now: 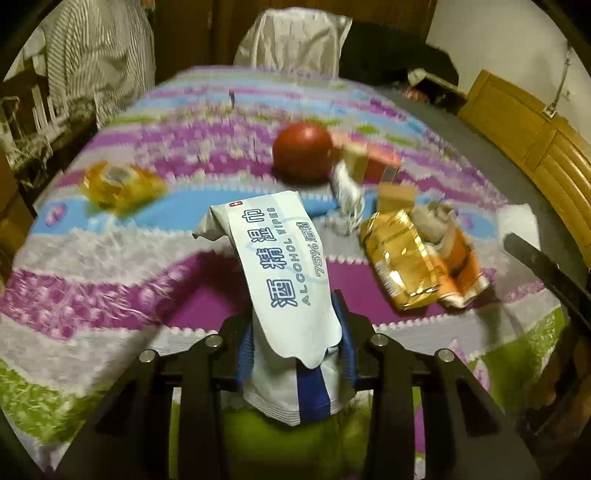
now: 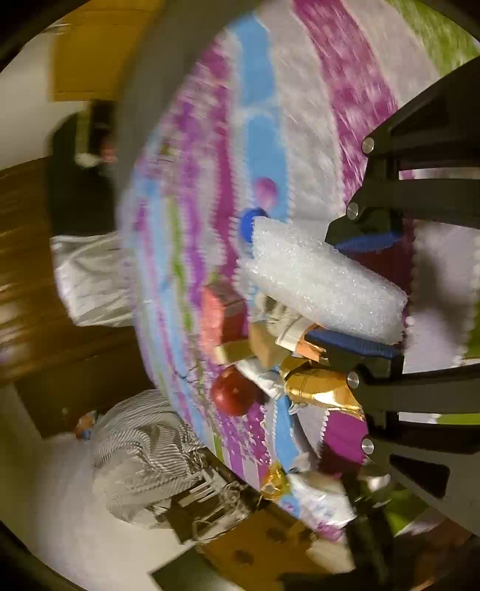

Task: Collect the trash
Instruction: 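Grasp the white alcohol wipes packet with the left tool while the right tool grasps the bubble wrap, then lift the wipes packet and bubble wrap and carry both toward the white bucket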

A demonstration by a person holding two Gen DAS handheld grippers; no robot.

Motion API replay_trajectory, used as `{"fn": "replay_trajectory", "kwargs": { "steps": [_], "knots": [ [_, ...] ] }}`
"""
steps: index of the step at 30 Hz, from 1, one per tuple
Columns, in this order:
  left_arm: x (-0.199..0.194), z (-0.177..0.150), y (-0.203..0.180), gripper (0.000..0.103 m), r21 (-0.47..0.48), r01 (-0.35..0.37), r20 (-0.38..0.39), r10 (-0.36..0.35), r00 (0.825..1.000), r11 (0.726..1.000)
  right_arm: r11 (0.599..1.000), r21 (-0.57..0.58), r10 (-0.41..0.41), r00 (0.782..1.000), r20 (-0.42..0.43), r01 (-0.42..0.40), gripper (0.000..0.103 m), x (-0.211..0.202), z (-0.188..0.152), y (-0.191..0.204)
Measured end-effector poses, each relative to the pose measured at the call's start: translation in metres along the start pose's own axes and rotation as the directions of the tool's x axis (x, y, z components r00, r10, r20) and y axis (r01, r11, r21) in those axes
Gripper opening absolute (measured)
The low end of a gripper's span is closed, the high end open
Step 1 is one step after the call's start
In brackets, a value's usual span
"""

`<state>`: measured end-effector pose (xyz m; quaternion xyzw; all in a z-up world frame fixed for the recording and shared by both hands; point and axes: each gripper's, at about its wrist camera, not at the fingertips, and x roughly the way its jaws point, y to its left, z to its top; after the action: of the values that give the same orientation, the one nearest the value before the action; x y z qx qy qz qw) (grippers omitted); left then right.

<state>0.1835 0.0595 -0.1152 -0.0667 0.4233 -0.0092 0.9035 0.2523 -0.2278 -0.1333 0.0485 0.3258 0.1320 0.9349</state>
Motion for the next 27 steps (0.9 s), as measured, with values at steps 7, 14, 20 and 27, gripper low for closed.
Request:
{"fn": "replay_trajectory", "kwargs": {
  "steps": [7,14,20,27],
  "knots": [
    [-0.062,-0.003,-0.016,0.036,0.048,-0.008,0.158,0.001,0.987,0.999,0.996,-0.089,-0.009,0.991,0.134,0.021,0.04,-0.07,-0.001,0.025],
    [-0.123,-0.015,-0.046,0.036,0.1,-0.047,0.331,0.011,0.944,0.994,0.978,-0.196,-0.016,0.963,0.269,0.071,0.039,-0.13,-0.005,0.07],
    [-0.157,-0.029,-0.061,0.036,0.127,-0.072,0.428,0.011,0.904,0.989,0.972,-0.219,-0.006,0.935,0.354,0.089,0.039,-0.173,-0.01,0.093],
    [-0.175,-0.032,-0.065,0.036,0.129,-0.075,0.472,0.006,0.882,0.989,0.976,-0.197,-0.011,0.916,0.401,0.097,0.039,-0.205,-0.014,0.095]
  ]
}}
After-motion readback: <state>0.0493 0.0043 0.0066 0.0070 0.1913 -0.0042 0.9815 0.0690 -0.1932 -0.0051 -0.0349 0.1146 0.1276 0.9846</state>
